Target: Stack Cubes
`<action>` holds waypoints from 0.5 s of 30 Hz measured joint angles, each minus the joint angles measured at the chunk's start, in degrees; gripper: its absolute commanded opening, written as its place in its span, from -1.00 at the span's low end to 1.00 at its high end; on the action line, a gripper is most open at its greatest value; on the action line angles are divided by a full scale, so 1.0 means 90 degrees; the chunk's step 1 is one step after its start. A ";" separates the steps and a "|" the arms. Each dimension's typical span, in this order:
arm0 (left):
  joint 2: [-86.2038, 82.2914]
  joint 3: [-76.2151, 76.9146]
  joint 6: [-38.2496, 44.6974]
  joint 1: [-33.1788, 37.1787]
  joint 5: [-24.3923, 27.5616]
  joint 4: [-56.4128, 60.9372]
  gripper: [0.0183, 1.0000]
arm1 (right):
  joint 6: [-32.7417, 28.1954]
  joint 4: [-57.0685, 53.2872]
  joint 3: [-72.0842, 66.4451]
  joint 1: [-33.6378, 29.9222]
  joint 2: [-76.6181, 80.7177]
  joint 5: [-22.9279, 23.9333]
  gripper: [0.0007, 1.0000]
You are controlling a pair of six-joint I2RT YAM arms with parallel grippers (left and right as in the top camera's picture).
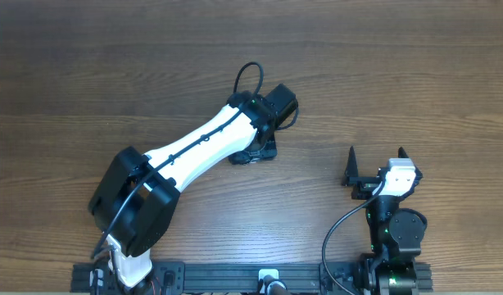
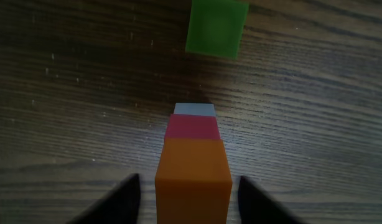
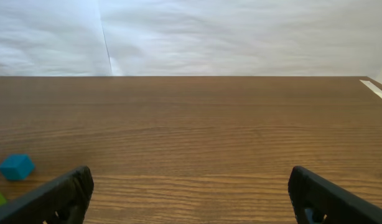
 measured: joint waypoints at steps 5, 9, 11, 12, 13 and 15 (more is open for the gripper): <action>0.0005 -0.0002 -0.0002 0.0015 0.0015 0.0155 1.00 | 0.0000 0.0000 0.0000 0.0000 0.0000 0.0000 0.98; 0.0002 -0.0002 0.0015 0.0117 0.0007 0.0440 1.00 | 0.0002 -0.0002 0.0000 0.0000 0.0000 0.0000 0.98; -0.0005 -0.0002 0.0017 0.0236 -0.0036 0.0614 1.00 | 0.0002 0.0000 0.0000 0.0000 0.0000 0.0000 0.99; -0.0017 -0.0002 0.0015 0.0296 -0.0087 0.0697 0.99 | 0.0002 0.0000 0.0000 0.0000 0.0000 0.0000 0.99; -0.0056 -0.0002 0.0015 0.0396 -0.0172 0.0816 0.99 | 0.0000 0.0000 0.0000 0.0000 0.0000 0.0000 0.99; -0.0228 -0.0007 0.0012 0.0714 -0.0459 0.1044 0.99 | 0.0005 0.0000 0.0000 0.0000 0.0000 0.0000 0.99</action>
